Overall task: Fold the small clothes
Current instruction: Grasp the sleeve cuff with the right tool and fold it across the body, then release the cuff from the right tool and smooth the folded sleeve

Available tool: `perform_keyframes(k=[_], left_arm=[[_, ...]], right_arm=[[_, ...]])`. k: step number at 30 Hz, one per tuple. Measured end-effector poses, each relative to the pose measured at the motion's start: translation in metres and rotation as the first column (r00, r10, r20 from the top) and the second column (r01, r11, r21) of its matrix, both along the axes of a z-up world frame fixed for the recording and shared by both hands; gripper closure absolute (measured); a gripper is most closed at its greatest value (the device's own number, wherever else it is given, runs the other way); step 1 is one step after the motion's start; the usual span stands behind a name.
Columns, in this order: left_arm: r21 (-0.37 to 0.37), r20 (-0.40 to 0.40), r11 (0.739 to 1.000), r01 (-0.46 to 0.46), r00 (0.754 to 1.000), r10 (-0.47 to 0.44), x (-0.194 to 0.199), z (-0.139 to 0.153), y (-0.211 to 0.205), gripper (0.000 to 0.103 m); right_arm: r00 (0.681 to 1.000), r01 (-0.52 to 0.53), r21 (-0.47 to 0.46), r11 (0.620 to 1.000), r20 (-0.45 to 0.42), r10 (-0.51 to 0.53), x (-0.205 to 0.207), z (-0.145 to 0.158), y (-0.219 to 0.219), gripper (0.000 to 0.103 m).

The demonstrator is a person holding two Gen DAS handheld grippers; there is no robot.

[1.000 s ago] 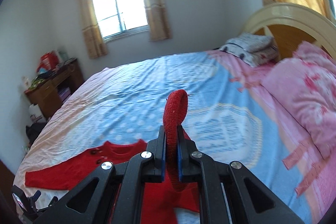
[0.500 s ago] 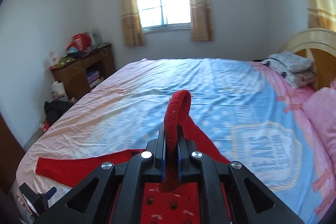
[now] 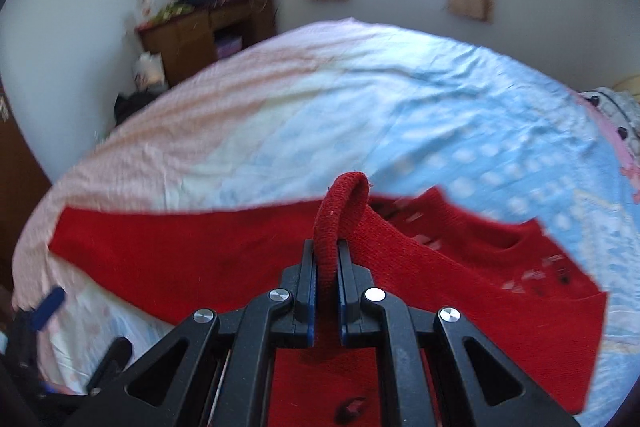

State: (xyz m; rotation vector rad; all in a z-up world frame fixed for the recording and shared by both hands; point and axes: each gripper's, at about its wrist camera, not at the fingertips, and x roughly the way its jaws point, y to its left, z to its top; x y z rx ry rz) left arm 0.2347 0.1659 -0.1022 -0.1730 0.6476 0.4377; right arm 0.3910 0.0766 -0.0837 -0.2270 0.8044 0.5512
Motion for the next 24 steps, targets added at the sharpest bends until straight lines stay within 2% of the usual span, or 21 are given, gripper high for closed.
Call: perform_keyframes(k=[5, 7, 8, 9, 14, 20, 24], left_arm=[[-0.004, -0.014, 1.0, -0.009, 1.0, 0.009, 0.001, -0.006, 0.005, 0.0], [-0.006, -0.02, 1.0, -0.004, 1.0, 0.004, 0.002, -0.008, 0.004, 0.0], [-0.004, -0.02, 1.0, -0.001, 1.0, 0.001, 0.002, -0.008, 0.003, 0.0], [0.001, -0.018, 1.0, 0.0, 1.0, 0.0, 0.002, -0.009, 0.002, 0.0], [0.002, -0.023, 1.0, 0.003, 1.0, -0.003, 0.0, -0.01, 0.001, 0.0], [0.015, -0.019, 0.999, 0.035, 0.999, -0.035, 0.005, -0.007, -0.012, 0.0], [0.076, -0.034, 0.995, 0.069, 0.997, -0.066, 0.027, -0.005, -0.029, 0.0]], right_arm=[[0.994, -0.054, -0.045, 0.998, -0.095, 0.049, 0.0, -0.05, 0.02, 0.093], [0.991, -0.06, -0.038, 0.997, -0.122, 0.055, -0.003, -0.059, 0.016, 0.08], [0.988, -0.077, -0.011, 0.997, -0.137, 0.075, -0.007, -0.06, 0.011, 0.066], [0.985, -0.098, 0.026, 0.995, -0.14, 0.101, -0.015, -0.056, 0.002, 0.059], [0.992, -0.082, 0.016, 0.997, -0.09, 0.083, -0.042, -0.038, -0.054, 0.058], [0.994, 0.107, -0.059, 0.992, -0.003, -0.108, -0.049, -0.034, -0.168, 0.058], [0.957, 0.29, -0.127, 0.948, 0.062, -0.285, -0.042, -0.038, -0.235, 0.058]])
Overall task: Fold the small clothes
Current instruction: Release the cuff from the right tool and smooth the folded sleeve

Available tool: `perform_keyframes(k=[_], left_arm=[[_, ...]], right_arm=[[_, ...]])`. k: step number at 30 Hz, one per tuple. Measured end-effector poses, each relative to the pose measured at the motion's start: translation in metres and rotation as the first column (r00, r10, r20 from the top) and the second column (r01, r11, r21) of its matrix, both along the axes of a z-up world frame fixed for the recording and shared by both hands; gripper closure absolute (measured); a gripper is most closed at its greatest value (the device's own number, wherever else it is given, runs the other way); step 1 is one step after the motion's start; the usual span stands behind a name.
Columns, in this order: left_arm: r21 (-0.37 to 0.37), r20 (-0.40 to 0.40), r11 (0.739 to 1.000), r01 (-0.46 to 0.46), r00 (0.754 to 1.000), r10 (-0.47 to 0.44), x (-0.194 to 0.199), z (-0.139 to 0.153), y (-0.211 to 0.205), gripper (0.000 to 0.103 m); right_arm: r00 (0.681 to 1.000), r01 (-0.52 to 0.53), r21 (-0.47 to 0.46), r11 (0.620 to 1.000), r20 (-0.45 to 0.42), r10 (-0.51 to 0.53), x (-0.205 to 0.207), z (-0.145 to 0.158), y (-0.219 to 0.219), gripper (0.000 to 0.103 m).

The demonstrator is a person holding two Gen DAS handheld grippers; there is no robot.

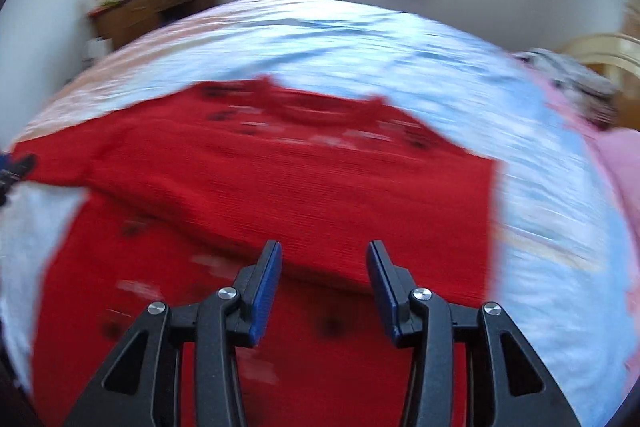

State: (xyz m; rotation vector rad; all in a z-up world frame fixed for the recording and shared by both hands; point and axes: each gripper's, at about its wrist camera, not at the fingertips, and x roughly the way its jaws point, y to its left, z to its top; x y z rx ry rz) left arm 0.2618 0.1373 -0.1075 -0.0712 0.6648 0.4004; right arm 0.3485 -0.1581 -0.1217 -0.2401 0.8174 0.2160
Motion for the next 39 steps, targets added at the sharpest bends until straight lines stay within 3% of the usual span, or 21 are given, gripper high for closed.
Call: perform_keyframes(k=[5, 9, 11, 14, 17, 23, 28, 31, 37, 39], left_arm=[[0.028, -0.048, 1.0, 0.0, 0.999, 0.001, 0.041, -0.008, -0.011, 0.0], [0.092, -0.14, 0.996, 0.005, 0.99, 0.007, 0.062, -0.032, -0.022, 0.0], [0.075, -0.174, 0.997, 0.008, 0.985, 0.006, 0.062, -0.043, -0.023, 0.0], [0.065, -0.16, 0.998, -0.001, 0.987, 0.011, 0.055, -0.046, -0.022, 0.0], [0.059, -0.161, 0.998, -0.005, 0.987, 0.014, 0.054, -0.046, -0.021, 0.0], [0.054, -0.148, 0.998, -0.013, 0.989, 0.021, 0.05, -0.046, -0.025, 0.0], [0.014, -0.147, 1.0, -0.012, 0.989, 0.014, 0.049, -0.048, -0.02, 0.0], [-0.011, -0.135, 1.0, -0.012, 0.991, 0.011, 0.043, -0.049, -0.017, 0.0], [0.001, -0.137, 1.0, -0.011, 0.991, 0.011, 0.044, -0.05, -0.021, 0.0], [-0.012, -0.138, 1.0, -0.008, 0.99, 0.006, 0.044, -0.051, -0.019, 0.0]], right_arm=[[0.989, 0.145, 0.009, 0.989, -0.042, -0.145, 0.011, -0.012, -0.052, 0.058], [0.98, 0.189, 0.061, 0.98, -0.068, -0.185, 0.009, -0.013, -0.073, 0.05], [0.979, 0.189, 0.055, 0.98, -0.083, -0.184, 0.007, -0.014, -0.077, 0.05], [0.976, 0.201, 0.022, 0.979, -0.09, -0.198, 0.002, -0.017, -0.08, 0.05], [0.973, 0.228, 0.084, 0.97, -0.054, -0.224, -0.004, -0.003, -0.083, 0.05], [0.99, 0.13, 0.186, 0.974, 0.019, -0.136, 0.001, 0.021, -0.044, 0.05], [0.991, 0.102, 0.128, 0.987, -0.097, -0.09, 0.026, -0.015, -0.006, 0.049], [0.995, 0.085, 0.105, 0.991, -0.067, -0.078, 0.016, -0.019, 0.006, 0.049], [0.999, 0.023, 0.181, 0.983, -0.033, -0.017, 0.02, -0.008, 0.037, 0.049], [0.998, -0.009, 0.183, 0.983, -0.065, 0.021, 0.026, -0.019, 0.05, 0.049]])
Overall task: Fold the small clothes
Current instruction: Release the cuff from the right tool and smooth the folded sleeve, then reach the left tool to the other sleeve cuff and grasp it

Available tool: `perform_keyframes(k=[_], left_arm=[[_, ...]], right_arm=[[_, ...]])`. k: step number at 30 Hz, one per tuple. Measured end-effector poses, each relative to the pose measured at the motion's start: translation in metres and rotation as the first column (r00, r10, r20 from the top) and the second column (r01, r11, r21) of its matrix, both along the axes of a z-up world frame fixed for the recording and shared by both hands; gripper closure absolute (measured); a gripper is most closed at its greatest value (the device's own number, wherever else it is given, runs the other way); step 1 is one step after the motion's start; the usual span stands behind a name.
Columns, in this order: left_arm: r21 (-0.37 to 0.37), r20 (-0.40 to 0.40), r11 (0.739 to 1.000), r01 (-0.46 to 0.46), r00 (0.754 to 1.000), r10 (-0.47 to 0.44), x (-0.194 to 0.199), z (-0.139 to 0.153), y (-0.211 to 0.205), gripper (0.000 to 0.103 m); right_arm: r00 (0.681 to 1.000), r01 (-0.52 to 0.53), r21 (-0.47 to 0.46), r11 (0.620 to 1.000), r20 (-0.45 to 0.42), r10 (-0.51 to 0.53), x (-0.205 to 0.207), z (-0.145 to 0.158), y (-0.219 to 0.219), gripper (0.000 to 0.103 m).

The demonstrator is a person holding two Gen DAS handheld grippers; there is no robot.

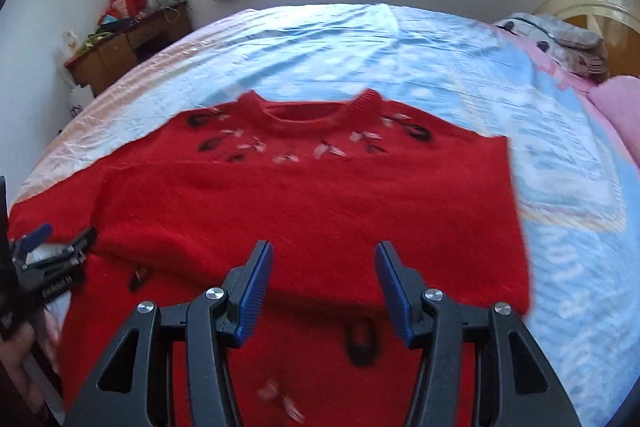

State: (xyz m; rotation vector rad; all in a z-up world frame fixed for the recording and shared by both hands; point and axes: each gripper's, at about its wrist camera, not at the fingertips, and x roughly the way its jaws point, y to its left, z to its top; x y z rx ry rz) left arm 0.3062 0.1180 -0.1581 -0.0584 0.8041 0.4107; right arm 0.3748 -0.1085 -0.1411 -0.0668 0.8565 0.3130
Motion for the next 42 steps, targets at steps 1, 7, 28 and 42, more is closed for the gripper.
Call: perform_keyframes(k=[1, 7, 28, 42], left_arm=[[-0.014, 0.0, 1.0, 0.001, 1.0, -0.001, 0.0, 0.0, 0.002, 0.0], [-0.058, 0.002, 0.998, 0.009, 1.0, -0.009, -0.002, -0.003, 0.007, 0.0], [-0.088, 0.077, 0.996, -0.013, 0.997, 0.02, -0.045, 0.012, 0.024, 0.0], [-0.089, 0.082, 0.941, -0.328, 0.939, 0.335, -0.104, 0.018, 0.142, 0.0]], right_arm=[[1.0, -0.009, -0.016, 1.0, -0.03, 0.009, 0.001, -0.01, 0.007, 0.049], [0.998, 0.001, -0.057, 0.998, 0.059, 0.003, -0.018, -0.017, 0.014, 0.049], [0.991, -0.076, 0.118, 0.99, 0.118, 0.062, -0.037, -0.016, -0.002, 0.027], [0.989, -0.078, 0.167, 0.983, 0.135, 0.055, -0.039, -0.015, -0.009, 0.027]])
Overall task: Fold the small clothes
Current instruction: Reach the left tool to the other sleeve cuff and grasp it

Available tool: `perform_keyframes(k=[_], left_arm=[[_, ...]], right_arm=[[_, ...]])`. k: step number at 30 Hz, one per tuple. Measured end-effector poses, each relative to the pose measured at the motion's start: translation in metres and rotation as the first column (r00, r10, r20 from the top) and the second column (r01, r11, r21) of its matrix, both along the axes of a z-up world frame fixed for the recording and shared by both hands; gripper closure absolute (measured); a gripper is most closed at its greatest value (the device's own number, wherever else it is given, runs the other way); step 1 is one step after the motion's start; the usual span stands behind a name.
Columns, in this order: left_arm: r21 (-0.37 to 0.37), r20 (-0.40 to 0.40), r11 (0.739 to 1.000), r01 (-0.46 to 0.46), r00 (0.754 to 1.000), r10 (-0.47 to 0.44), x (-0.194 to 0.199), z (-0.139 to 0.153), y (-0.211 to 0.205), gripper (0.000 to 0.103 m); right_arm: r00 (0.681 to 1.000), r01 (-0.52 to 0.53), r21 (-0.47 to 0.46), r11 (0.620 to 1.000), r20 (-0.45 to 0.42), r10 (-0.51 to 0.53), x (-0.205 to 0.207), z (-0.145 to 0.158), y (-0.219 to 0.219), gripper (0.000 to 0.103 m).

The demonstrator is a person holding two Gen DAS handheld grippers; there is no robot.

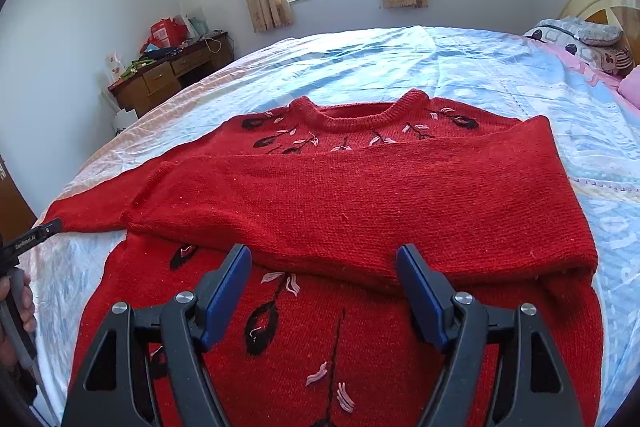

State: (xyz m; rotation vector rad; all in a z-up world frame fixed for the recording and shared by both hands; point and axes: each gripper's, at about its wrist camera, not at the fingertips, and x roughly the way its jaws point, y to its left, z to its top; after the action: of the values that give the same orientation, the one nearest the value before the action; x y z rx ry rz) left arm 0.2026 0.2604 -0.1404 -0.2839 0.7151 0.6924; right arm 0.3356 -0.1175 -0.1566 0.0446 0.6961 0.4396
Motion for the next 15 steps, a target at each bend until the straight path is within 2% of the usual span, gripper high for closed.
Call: perform_keyframes(k=[4, 6, 7, 10, 15], left_arm=[[-0.048, 0.027, 0.995, -0.087, 0.996, 0.089, -0.011, -0.001, 0.04, 0.007], [-0.11, 0.058, 0.989, -0.103, 0.992, 0.11, -0.013, -0.003, 0.062, 0.014], [-0.148, 0.075, 0.983, -0.11, 0.99, 0.122, -0.014, -0.004, 0.072, 0.022], [-0.283, 0.116, 0.95, -0.131, 0.979, 0.169, -0.018, -0.012, 0.103, 0.027], [-0.396, 0.232, 0.912, -0.107, 0.949, 0.213, -0.023, -0.014, 0.124, 0.027]], right_arm=[[1.0, 0.003, -0.004, 1.0, 0.006, -0.003, -0.002, 0.0, 0.0, 0.027], [1.0, 0.004, -0.008, 1.0, 0.008, -0.004, -0.003, 0.001, 0.0, 0.027], [1.0, 0.005, -0.012, 1.0, 0.008, -0.004, -0.003, 0.001, 0.0, 0.027], [1.0, 0.007, -0.022, 1.0, 0.011, -0.007, -0.003, 0.001, 0.001, 0.027], [1.0, 0.012, -0.032, 0.999, 0.017, -0.012, -0.004, 0.001, 0.002, 0.027]])
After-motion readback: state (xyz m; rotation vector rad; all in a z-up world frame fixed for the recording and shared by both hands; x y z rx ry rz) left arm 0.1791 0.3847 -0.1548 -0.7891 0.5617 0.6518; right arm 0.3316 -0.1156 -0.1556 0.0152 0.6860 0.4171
